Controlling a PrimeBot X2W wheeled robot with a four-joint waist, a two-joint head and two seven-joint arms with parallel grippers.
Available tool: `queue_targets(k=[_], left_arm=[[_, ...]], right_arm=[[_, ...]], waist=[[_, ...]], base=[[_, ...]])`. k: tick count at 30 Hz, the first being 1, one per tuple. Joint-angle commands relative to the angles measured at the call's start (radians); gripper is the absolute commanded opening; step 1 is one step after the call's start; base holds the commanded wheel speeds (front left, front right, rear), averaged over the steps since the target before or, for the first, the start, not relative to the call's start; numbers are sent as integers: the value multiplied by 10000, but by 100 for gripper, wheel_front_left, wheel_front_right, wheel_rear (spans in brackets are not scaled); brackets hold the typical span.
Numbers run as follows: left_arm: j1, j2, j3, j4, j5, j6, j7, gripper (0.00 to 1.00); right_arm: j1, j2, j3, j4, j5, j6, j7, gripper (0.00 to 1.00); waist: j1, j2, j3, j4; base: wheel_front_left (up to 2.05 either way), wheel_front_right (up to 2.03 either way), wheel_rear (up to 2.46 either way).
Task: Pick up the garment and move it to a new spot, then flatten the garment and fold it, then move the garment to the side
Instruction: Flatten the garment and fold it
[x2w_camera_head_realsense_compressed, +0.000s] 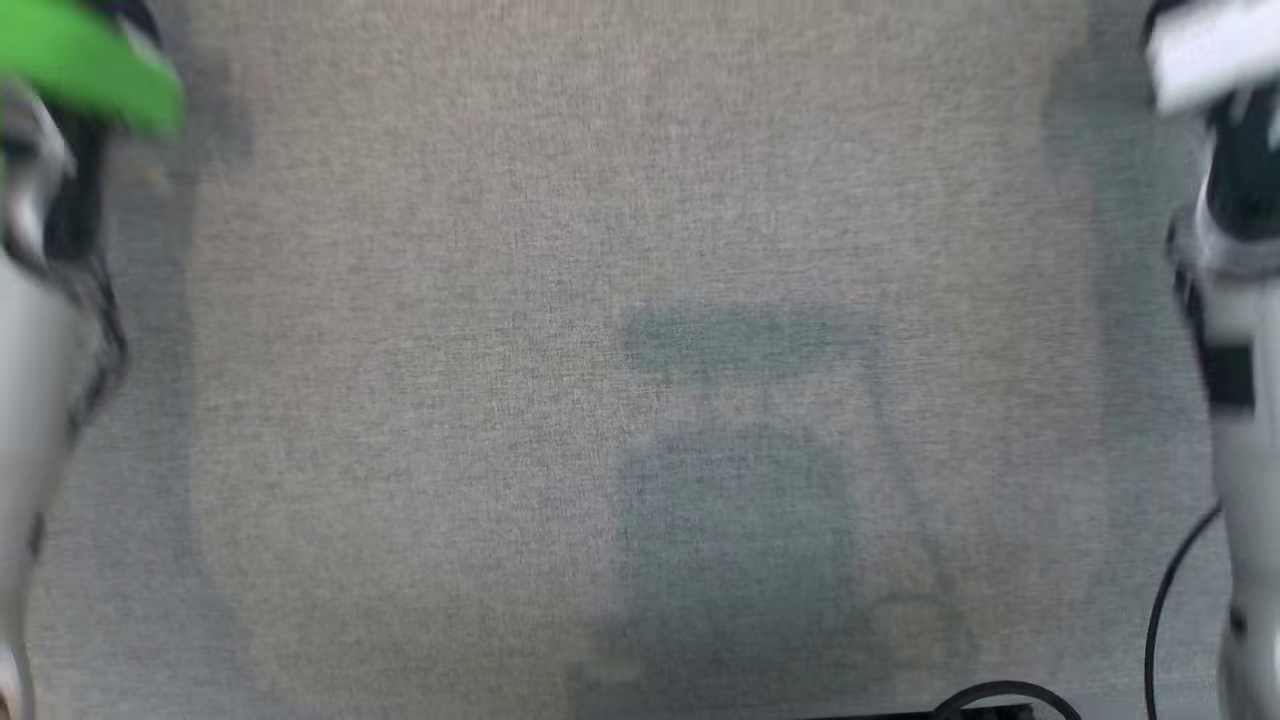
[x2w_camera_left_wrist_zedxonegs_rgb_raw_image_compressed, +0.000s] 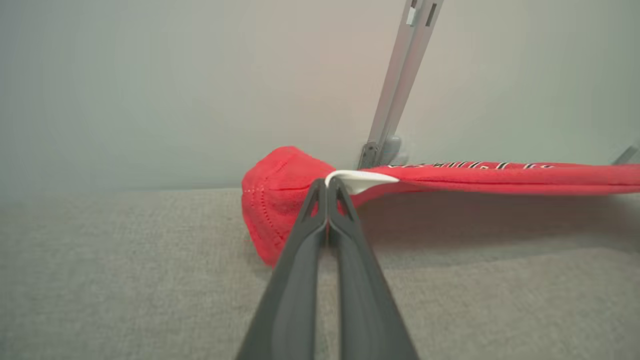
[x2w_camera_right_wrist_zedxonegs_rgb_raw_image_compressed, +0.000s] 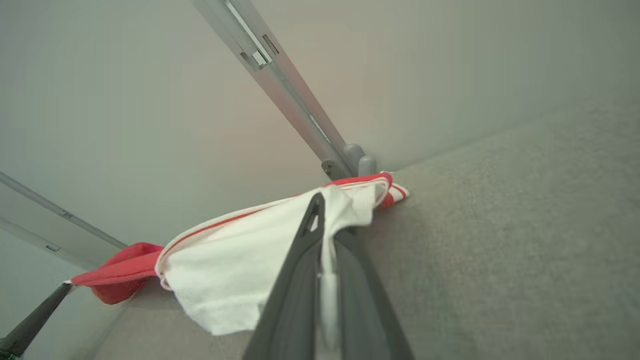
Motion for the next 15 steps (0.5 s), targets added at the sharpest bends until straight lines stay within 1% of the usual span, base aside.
queue_targets(k=[1, 2, 4, 5, 7, 10, 12, 14, 15], left_arm=[[1231, 440, -88, -494, -93, 31, -36, 0], [1973, 541, -199, -873, -64, 87, -58, 0], [3554, 715, -310, -1716, -200, 426, -80, 0], [3554, 715, -310, -1716, -200, 426, -80, 0], [5057, 877, -444, -2674, -104, 989, -127, 0], [7409, 790, -457, -3980, -315, 1967, -209, 0], [8872, 590, -513, -4644, -468, 2532, -273, 0], [10171, 307, -465, -5084, -563, 3051, -311, 0], [10743, 123, -456, -5261, -673, 3225, -334, 0]], right_arm=[[1339, -355, 138, -531, 257, -22, 74, 0], [2036, -455, 160, -828, 398, -22, 50, 0], [3390, -506, 205, -1321, 624, -22, 50, 0], [3390, -506, 205, -1321, 624, -22, 50, 0], [4665, -624, 167, -1730, 732, -22, -48, 0], [6360, -590, -17, -2072, 926, -22, -243, 0], [7308, -576, -91, -2133, 943, -24, -350, 0], [8231, -571, -273, -1945, 935, -26, -540, 0], [8667, -593, -321, -1854, 930, -24, -624, 0]], waist=[[0, -1, -1539, 13], [0, -1, -1812, 19], [0, -1, -2315, -27], [0, -1, -2315, -27], [0, -1, -2822, 5], [0, -1, -3480, 32], [0, -1, -3840, 9], [0, -1, -4170, 7], [0, -1, -4322, 30]], base=[[0, 0, 0], [0, 0, 0], [0, 0, 0], [0, 0, 0], [0, 0, 0], [0, 0, 0], [0, 0, 0], [0, 0, 0], [0, 0, 0]])
